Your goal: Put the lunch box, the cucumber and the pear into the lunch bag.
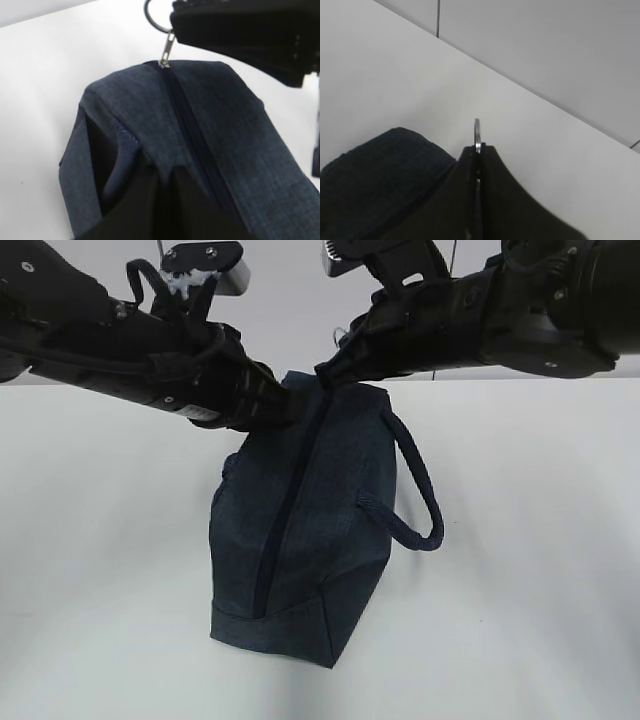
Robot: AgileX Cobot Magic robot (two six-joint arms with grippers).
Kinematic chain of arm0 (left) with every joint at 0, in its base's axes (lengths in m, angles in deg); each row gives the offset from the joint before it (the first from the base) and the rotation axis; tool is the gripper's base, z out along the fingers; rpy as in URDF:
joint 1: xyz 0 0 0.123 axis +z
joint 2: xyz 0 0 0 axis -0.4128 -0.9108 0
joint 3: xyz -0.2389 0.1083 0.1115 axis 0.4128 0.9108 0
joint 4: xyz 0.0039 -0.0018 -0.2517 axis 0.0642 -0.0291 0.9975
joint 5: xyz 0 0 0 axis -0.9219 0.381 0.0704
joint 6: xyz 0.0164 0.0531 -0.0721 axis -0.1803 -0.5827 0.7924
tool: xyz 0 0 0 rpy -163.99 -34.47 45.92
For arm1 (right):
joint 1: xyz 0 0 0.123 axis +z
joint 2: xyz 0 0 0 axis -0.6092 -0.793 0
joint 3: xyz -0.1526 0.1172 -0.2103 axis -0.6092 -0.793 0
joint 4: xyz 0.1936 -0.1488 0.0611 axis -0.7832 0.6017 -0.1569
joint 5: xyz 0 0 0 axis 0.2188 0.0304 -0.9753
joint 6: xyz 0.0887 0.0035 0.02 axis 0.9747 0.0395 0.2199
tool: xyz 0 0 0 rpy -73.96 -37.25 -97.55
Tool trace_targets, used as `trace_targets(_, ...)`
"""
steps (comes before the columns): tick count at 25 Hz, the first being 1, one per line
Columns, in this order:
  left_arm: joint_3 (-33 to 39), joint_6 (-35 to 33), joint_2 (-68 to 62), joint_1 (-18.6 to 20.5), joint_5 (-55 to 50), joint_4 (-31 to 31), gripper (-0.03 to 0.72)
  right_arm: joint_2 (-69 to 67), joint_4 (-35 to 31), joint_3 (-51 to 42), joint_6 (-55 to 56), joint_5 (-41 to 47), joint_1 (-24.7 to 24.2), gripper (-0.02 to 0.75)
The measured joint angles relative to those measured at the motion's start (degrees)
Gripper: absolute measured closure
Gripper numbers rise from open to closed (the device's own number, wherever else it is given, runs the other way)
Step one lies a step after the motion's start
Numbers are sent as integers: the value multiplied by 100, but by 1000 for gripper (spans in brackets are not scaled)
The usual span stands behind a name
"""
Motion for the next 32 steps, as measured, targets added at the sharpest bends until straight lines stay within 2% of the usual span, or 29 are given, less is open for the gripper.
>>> trace_targets(7, 0, 0, 0, 0, -26, -20, 682, 0, -201, 0, 35, -230, 0, 738)
trace_targets(16, -4, 0, 0, 0, -54, -27, 684, 0, 28, 0, 62, 40, 35, 738)
trace_targets(27, -11, 0, 33, 4, -357, -29, 685, 0, 18, 0, 75, -294, 35, 738)
trace_targets(32, -11, 0, 207, 10, -563, -236, 685, 0, 18, -9, 99, -393, 35, 738)
